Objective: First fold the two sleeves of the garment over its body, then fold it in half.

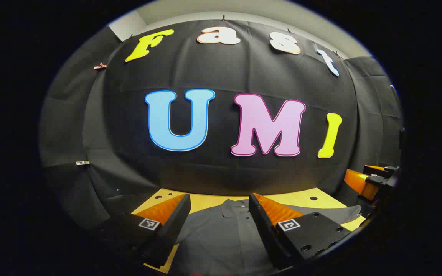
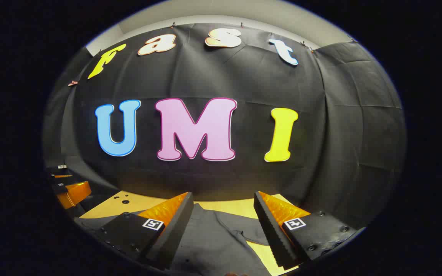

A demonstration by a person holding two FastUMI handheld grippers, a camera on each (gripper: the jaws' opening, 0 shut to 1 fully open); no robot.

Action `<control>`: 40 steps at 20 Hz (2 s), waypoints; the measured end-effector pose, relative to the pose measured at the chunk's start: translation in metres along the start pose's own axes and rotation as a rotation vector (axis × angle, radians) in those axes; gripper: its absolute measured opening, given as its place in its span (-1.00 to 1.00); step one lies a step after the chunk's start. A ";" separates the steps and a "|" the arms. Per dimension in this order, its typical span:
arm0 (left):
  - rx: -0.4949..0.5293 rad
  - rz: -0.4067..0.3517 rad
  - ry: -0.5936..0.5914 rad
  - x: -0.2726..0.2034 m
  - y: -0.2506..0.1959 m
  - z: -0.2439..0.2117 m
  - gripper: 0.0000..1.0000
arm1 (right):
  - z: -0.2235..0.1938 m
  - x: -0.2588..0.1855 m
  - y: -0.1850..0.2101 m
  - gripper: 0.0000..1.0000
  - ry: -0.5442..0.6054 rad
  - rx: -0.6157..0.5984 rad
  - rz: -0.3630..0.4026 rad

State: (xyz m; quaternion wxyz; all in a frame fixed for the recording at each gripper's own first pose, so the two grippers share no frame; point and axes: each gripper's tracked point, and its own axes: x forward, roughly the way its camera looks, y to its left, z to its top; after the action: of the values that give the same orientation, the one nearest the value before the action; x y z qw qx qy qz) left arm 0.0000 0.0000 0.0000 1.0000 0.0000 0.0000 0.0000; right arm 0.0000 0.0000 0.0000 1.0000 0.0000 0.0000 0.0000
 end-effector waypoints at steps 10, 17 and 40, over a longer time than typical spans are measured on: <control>-0.005 -0.001 0.053 0.006 -0.003 -0.017 0.92 | -0.030 0.000 -0.003 0.95 0.098 0.003 0.003; 0.003 0.014 0.076 0.002 -0.006 -0.024 0.92 | -0.035 -0.003 0.011 0.94 0.108 -0.015 0.050; 0.022 0.098 0.109 0.013 -0.033 -0.059 0.92 | -0.140 0.031 -0.195 0.94 0.351 0.080 -0.339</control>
State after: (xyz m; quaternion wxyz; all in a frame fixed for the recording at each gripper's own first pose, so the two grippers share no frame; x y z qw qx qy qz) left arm 0.0131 -0.0335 -0.0589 0.9972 0.0112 0.0544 0.0491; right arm 0.0307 -0.1947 -0.1397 0.9696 0.0396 0.1736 -0.1680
